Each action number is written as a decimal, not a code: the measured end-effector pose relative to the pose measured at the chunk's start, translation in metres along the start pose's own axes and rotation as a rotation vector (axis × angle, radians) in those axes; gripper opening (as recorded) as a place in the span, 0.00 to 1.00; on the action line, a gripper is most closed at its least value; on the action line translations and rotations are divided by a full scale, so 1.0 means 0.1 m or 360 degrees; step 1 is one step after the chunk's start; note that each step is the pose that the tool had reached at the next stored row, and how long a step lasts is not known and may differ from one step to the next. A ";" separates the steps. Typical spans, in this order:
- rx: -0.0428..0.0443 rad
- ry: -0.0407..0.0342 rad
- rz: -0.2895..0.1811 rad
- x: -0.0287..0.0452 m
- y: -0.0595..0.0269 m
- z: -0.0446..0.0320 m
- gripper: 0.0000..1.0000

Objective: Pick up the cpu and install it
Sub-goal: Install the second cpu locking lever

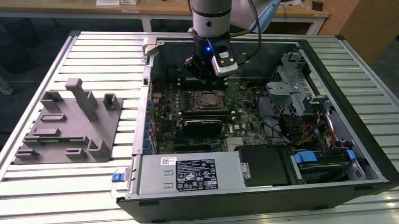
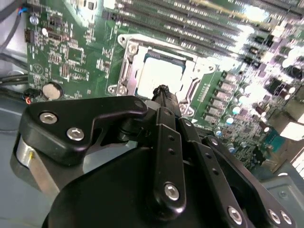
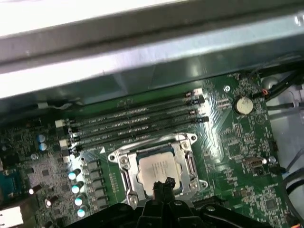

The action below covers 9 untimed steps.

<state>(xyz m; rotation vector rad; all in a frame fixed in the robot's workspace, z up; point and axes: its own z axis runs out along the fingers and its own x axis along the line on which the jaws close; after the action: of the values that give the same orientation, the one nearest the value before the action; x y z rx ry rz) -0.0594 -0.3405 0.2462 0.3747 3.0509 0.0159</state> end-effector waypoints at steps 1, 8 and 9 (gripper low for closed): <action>0.0000 0.0000 0.0000 -0.006 -0.021 0.000 0.11; 0.0000 0.0000 0.0000 -0.046 -0.174 0.002 0.11; 0.0000 0.0000 0.0000 -0.052 -0.192 0.002 0.11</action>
<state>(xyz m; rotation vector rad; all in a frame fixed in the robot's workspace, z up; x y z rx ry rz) -0.0590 -0.3604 0.2460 0.3746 3.0510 0.0159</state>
